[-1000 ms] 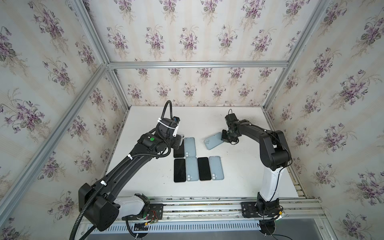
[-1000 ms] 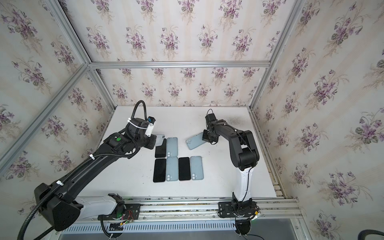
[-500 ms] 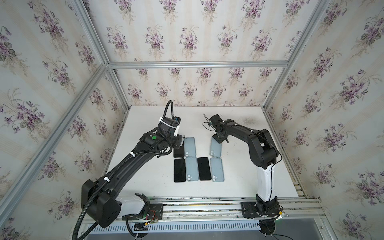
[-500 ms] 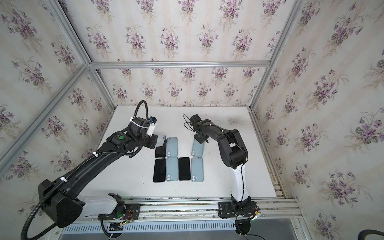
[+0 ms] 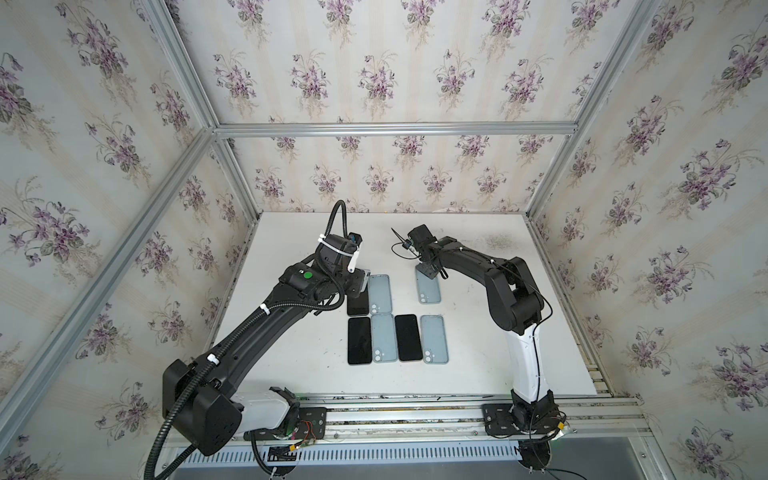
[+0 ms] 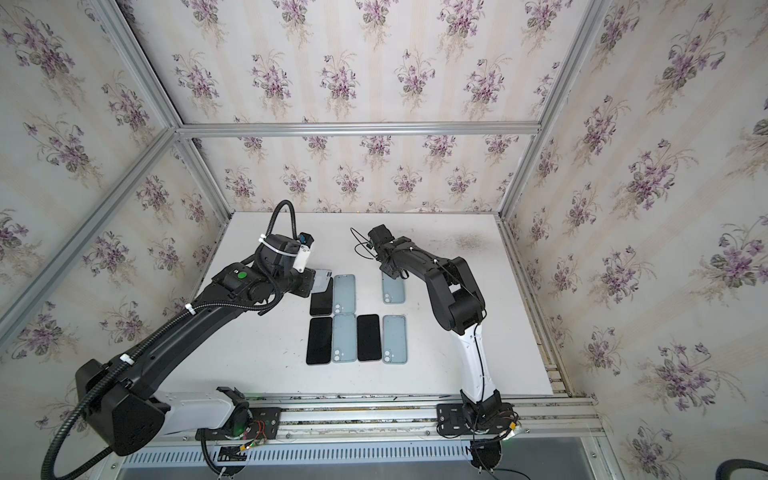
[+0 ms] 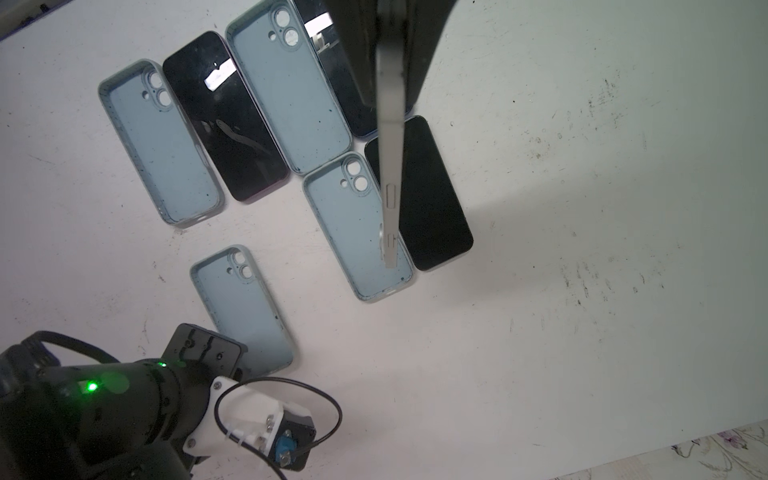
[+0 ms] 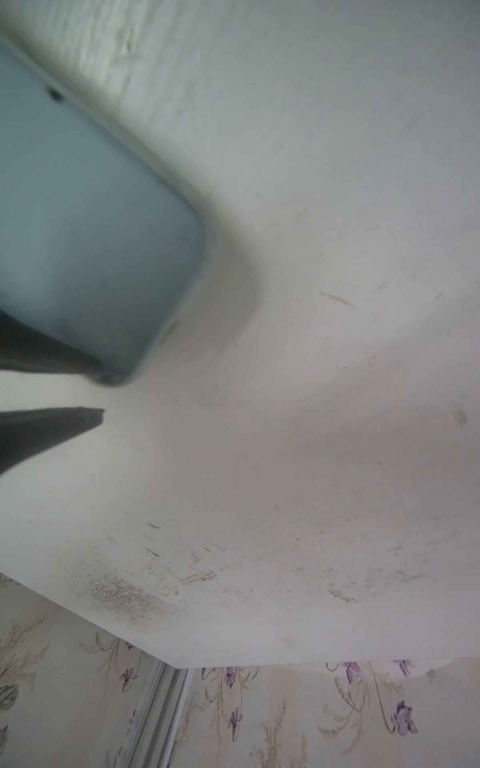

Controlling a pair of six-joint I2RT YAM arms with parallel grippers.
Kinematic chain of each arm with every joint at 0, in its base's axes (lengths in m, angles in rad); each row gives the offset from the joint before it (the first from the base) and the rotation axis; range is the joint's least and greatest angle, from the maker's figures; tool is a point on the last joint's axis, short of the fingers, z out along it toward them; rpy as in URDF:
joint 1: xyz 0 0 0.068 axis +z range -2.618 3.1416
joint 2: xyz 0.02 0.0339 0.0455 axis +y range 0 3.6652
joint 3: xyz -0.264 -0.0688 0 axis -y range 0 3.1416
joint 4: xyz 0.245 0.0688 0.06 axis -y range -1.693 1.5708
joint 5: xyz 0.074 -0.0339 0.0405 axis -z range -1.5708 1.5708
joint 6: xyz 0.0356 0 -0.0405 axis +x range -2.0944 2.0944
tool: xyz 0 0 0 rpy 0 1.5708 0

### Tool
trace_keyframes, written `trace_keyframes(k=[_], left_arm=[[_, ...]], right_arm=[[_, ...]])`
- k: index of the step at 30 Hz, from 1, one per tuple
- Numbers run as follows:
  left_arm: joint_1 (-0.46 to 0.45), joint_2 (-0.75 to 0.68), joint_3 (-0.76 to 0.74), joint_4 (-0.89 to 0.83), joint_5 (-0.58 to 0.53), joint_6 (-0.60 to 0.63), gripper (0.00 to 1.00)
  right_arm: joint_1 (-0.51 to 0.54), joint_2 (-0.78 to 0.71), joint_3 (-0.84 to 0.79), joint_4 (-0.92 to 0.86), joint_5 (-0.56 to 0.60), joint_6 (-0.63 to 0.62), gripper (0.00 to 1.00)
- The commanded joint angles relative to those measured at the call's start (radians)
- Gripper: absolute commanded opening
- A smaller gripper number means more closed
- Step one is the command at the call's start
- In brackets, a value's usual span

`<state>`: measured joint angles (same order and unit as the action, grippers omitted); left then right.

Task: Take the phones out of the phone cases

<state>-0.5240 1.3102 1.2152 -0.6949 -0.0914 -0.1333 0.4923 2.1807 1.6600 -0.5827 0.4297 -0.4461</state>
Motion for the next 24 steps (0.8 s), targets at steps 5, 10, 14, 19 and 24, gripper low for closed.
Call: trace_keyframes(k=[5, 10, 14, 19, 24], left_arm=[[0.001, -0.011, 0.012, 0.039, 0.043, -0.019, 0.0], [-0.018, -0.011, 0.023, 0.037, 0.076, -0.022, 0.0], [-0.039, -0.012, 0.02, 0.041, 0.068, -0.003, 0.0], [-0.096, 0.006, 0.035, 0.056, 0.019, 0.035, 0.0], [-0.101, 0.006, 0.044, 0.101, 0.035, -0.022, 0.0]], right_arm=[[0.001, -0.083, -0.001, -0.039, -0.064, 0.138, 0.57], [-0.015, -0.274, -0.097, -0.002, -0.203, 0.339, 0.71], [-0.078, -0.466, -0.271, 0.121, -0.523, 0.568, 0.85], [-0.092, -0.606, -0.389, 0.148, -0.696, 0.763, 0.91], [-0.092, -0.731, -0.602, 0.368, -0.873, 0.991, 0.97]])
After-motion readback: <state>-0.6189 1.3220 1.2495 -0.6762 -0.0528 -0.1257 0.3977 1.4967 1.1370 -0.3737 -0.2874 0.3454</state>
